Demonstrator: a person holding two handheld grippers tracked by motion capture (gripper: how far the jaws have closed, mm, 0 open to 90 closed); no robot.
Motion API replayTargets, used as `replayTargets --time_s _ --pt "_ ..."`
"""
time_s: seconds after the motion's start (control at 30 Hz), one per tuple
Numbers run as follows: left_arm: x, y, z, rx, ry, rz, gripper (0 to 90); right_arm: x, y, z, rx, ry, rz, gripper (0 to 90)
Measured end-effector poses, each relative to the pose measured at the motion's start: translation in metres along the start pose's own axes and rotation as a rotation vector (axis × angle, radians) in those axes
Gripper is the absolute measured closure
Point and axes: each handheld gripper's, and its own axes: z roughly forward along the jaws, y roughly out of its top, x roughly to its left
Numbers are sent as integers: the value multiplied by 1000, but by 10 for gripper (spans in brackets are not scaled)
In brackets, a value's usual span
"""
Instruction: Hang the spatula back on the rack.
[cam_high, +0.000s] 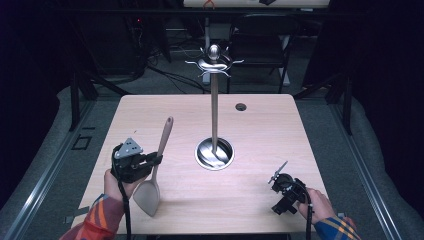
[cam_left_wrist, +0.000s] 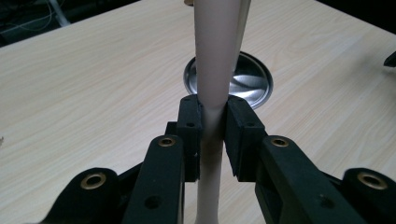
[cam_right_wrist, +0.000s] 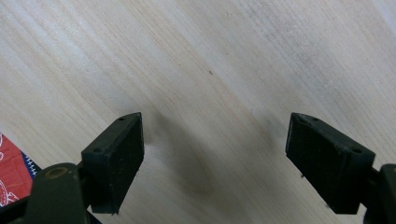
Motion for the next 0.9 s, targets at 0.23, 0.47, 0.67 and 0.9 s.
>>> replayTargets --time_s 0.23,0.47,0.67,0.9 --pt "-1 12 -4 -52 -1 6 772 -2 -1 1 0 1 15 190" --pt "-3 21 -2 -67 -7 17 772 -3 -1 0 -14 1 20 190" --pt "-6 28 0 -77 -16 33 772 -2 -1 -1 -11 -16 23 188" --pt "-11 40 2 -100 -29 53 772 -3 -1 0 -17 -14 33 188"
